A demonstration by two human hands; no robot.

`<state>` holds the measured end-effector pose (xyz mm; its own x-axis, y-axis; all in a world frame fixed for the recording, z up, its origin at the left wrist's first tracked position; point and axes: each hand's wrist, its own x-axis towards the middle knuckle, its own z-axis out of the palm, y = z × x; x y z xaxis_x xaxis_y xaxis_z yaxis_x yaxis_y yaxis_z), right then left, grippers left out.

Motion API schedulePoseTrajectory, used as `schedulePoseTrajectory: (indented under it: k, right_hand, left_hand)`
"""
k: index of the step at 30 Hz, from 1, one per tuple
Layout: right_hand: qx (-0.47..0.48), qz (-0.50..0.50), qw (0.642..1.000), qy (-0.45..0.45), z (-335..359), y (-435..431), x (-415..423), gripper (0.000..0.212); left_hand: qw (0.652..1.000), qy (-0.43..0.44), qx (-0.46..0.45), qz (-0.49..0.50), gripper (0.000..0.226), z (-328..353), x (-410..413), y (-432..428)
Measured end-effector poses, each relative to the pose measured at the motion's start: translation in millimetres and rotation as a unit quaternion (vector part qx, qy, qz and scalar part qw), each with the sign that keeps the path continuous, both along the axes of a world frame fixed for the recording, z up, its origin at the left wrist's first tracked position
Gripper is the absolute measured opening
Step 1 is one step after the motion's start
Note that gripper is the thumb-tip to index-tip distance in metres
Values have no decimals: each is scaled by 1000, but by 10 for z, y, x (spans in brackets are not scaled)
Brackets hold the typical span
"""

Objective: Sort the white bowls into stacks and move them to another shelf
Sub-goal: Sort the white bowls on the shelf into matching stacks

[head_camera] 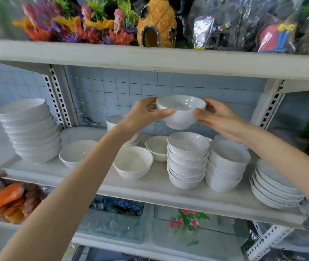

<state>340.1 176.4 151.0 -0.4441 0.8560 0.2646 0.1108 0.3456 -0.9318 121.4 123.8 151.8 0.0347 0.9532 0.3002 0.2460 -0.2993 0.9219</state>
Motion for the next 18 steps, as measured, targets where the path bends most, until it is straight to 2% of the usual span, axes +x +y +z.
schedulePoseTrajectory:
  k: [2,5,11,15,18]
  right_hand:
    - [-10,37,999,-17,25,93,-217,86]
    - [-10,90,994,-64,111,246,-536,61]
    - [9,122,981,-151,181,644,-1043,55]
    - [19,137,973,-186,69,875,-1281,39]
    - [21,144,972,-186,-51,1008,-1439,40]
  left_hand:
    - [1000,0,-2,21,39,-1,-202,-13]
    - [998,9,-2,55,38,25,-490,-1]
    - [995,23,-20,99,46,-5,-929,148]
    - [993,30,-25,112,41,-122,-1133,320]
    - [991,41,-52,116,34,-226,-1294,470]
